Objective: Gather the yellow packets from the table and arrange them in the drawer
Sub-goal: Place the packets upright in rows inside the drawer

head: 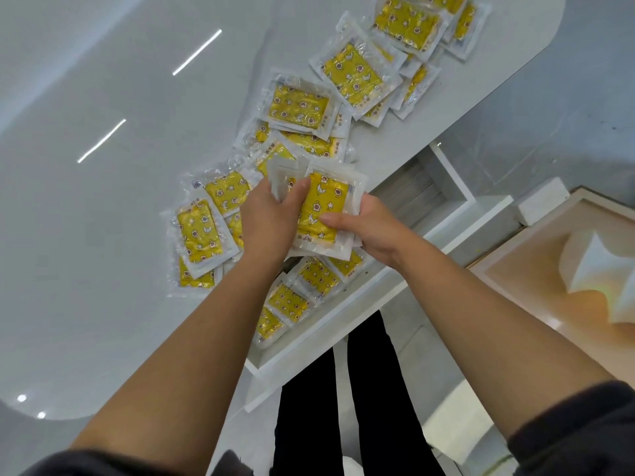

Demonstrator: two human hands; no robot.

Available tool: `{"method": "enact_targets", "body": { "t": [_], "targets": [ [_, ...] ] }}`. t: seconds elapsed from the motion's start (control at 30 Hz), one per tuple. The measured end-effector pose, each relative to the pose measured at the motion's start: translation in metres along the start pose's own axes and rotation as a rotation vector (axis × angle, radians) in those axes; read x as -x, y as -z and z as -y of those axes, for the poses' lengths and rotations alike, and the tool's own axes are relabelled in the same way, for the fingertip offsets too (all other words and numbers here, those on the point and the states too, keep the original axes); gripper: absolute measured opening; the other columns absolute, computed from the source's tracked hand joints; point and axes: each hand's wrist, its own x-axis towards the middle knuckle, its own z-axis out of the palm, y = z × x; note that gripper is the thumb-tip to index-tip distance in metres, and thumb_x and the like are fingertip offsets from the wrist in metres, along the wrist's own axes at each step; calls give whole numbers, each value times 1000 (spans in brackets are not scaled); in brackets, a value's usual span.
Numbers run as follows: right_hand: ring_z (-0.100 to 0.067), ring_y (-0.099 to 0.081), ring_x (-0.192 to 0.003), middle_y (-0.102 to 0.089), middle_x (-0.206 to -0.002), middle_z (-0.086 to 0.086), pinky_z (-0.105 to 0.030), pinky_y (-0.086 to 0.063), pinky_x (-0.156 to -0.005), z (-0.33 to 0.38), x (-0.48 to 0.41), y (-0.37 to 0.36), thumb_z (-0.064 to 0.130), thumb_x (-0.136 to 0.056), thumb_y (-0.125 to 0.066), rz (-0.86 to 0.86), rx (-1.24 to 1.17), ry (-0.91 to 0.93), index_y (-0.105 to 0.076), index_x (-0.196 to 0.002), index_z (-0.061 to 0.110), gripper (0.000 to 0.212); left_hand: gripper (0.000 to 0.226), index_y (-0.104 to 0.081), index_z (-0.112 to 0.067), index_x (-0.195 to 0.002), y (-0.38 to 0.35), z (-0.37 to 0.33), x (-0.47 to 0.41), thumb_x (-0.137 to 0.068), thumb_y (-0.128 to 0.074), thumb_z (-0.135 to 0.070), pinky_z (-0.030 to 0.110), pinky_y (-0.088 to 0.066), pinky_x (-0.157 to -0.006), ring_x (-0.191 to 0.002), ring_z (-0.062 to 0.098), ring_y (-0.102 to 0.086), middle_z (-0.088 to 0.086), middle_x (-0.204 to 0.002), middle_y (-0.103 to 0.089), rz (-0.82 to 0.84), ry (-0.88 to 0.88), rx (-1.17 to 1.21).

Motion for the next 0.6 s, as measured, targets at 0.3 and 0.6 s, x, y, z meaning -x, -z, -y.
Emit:
{"method": "enact_targets", "body": {
  "t": [0.3,0.6],
  "targets": [
    [-27,-67,-107,-68,-118,-9,-41,-55,-90,18,15,63,19,-70,-72,6,85,-80,-58,-121,12,53,28,-66,-21,-112,-26,3,17,-94,-55,-39,35,-52,-83,-95,14,-67,-4,-104,-71,341,62,193],
    [-23,-69,-101,-70,-115,-7,-41,-53,-95,27,-4,176,16,-88,-67,81,610,-315,-62,-116,15,29,29,-64,-12,-116,-132,31,36,-91,-64,-28,38,-54,-89,-97,21,-66,5,-110,-69,294,524,351]
  ]
}}
